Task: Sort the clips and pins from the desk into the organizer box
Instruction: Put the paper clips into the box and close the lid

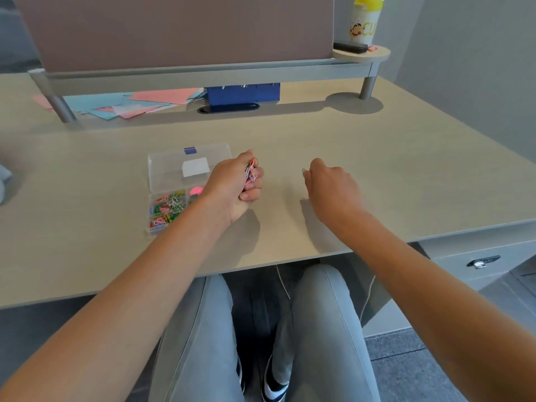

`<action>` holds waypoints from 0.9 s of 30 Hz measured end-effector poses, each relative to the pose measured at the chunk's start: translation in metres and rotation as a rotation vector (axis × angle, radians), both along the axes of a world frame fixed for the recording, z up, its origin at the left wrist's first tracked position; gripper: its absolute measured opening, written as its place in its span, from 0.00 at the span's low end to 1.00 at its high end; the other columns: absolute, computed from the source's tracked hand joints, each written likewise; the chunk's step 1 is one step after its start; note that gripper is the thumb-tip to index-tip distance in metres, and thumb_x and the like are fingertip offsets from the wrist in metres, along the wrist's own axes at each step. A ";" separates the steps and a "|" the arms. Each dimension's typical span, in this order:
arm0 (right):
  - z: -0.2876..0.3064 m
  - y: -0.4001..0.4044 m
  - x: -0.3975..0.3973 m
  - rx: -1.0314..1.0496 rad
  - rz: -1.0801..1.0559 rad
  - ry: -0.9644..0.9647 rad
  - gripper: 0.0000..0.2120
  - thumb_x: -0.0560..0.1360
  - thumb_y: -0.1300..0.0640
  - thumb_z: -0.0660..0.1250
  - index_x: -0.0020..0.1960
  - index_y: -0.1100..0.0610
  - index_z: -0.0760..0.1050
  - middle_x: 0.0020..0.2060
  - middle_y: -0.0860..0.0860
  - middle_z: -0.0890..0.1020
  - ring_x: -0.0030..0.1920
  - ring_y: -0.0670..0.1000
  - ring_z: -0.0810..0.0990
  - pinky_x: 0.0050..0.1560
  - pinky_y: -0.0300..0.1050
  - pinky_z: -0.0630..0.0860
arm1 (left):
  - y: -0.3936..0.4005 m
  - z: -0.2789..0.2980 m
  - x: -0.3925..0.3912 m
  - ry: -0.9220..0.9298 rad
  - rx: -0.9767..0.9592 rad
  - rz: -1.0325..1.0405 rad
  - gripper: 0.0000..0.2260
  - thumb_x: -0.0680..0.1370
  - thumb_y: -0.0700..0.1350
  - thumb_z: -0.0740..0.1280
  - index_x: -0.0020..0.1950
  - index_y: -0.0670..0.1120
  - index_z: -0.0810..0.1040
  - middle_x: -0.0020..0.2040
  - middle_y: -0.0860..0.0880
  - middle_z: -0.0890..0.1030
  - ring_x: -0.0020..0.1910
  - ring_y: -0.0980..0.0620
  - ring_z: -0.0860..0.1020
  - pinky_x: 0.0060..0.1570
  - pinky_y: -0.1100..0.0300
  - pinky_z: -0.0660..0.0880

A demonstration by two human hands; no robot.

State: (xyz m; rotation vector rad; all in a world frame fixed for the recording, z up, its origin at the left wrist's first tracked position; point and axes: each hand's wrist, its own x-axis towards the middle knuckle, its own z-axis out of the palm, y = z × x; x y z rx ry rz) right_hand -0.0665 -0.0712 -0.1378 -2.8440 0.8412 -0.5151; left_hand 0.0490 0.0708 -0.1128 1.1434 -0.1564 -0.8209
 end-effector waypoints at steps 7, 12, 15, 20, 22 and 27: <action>-0.015 0.068 0.027 0.078 0.151 0.003 0.09 0.84 0.53 0.57 0.48 0.56 0.62 0.39 0.55 0.72 0.39 0.61 0.72 0.36 0.48 0.65 | 0.070 0.011 0.036 -0.142 0.098 0.201 0.11 0.83 0.44 0.59 0.40 0.45 0.69 0.29 0.49 0.67 0.21 0.56 0.58 0.16 0.67 0.53; -0.016 0.092 0.036 0.058 0.128 0.026 0.06 0.82 0.58 0.60 0.49 0.56 0.63 0.43 0.57 0.78 0.38 0.60 0.71 0.34 0.48 0.63 | 0.114 0.015 0.074 -0.281 0.264 0.342 0.12 0.81 0.42 0.60 0.37 0.45 0.69 0.27 0.48 0.69 0.20 0.54 0.59 0.20 0.68 0.53; -0.016 0.098 0.036 0.053 0.113 0.046 0.09 0.78 0.60 0.64 0.48 0.57 0.62 0.39 0.56 0.76 0.36 0.59 0.70 0.30 0.47 0.60 | 0.121 0.013 0.095 -0.403 0.400 0.373 0.13 0.81 0.42 0.60 0.36 0.44 0.69 0.28 0.46 0.69 0.20 0.53 0.60 0.22 0.68 0.53; -0.016 0.101 0.033 0.002 0.118 0.027 0.08 0.79 0.61 0.61 0.45 0.56 0.62 0.33 0.51 0.67 0.34 0.60 0.69 0.27 0.47 0.58 | 0.116 -0.004 0.122 -0.925 0.730 0.303 0.18 0.82 0.43 0.59 0.32 0.43 0.66 0.29 0.45 0.70 0.23 0.48 0.66 0.22 0.63 0.60; -0.017 0.103 0.033 -0.002 0.131 0.011 0.09 0.80 0.61 0.60 0.43 0.56 0.61 0.32 0.50 0.64 0.34 0.60 0.68 0.30 0.49 0.62 | 0.115 -0.011 0.127 -1.257 0.869 0.211 0.17 0.81 0.41 0.59 0.32 0.42 0.67 0.29 0.46 0.71 0.27 0.48 0.68 0.29 0.57 0.62; -0.025 0.098 0.037 0.055 0.075 -0.086 0.09 0.83 0.53 0.55 0.47 0.56 0.65 0.31 0.51 0.69 0.32 0.60 0.67 0.29 0.49 0.58 | 0.112 -0.029 0.129 -1.679 1.028 0.044 0.13 0.84 0.45 0.56 0.40 0.44 0.68 0.31 0.48 0.71 0.30 0.46 0.70 0.31 0.53 0.65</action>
